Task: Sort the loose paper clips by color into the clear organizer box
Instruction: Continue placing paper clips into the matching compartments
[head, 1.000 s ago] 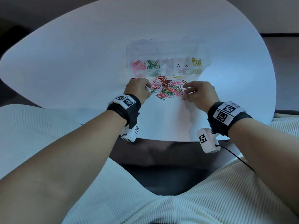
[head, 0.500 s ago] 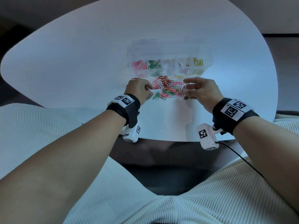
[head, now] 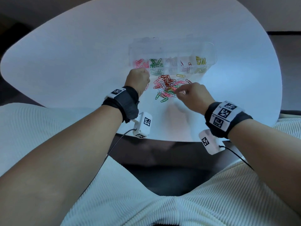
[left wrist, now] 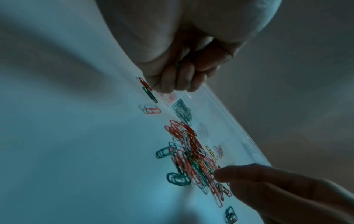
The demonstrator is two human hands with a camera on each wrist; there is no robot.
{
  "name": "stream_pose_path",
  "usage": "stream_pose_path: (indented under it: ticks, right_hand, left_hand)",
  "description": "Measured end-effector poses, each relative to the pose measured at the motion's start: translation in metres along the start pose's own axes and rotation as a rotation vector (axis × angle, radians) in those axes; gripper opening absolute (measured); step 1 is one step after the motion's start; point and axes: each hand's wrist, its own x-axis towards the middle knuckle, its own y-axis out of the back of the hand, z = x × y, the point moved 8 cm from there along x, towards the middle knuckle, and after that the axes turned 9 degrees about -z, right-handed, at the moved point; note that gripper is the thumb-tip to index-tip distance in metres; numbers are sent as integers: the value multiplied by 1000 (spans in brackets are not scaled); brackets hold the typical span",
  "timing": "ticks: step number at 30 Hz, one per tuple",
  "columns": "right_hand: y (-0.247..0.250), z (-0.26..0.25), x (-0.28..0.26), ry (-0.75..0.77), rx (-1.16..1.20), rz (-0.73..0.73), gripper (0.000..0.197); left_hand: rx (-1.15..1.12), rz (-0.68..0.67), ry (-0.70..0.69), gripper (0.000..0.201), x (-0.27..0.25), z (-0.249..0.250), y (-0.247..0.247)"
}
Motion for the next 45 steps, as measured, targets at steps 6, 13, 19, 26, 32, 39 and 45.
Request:
stream_pose_path:
  ticks: [6,13,19,26,32,39,45]
  right_hand:
    - [-5,6,-1,-31,-221,11,29]
    - [1,15,-3,-111,-292,15,13]
    - [-2,12,-4,-89,-296,22,15]
    - [-9,17,-3,-166,-251,-55,10]
    - [-3,21,-1,-139,-75,-37,10]
    - [5,17,-5,-152,331,-17,16]
    - [8,17,-9,-165,734,-6,20]
  left_hand:
    - [365,-131,-161,26,-5,10,-24]
    - [761,-202,-168,23,-2,-8,-39]
    - [845,-140,-112,21,-2,-15,-34]
    - [850,-122,-152,21,1,-10,-38]
    - [896,-130,-153,20,4,-11,-36]
    - [891,-104,-139,21,3,-13,-30]
    - [954,-129,-150,17,1,-12,-36]
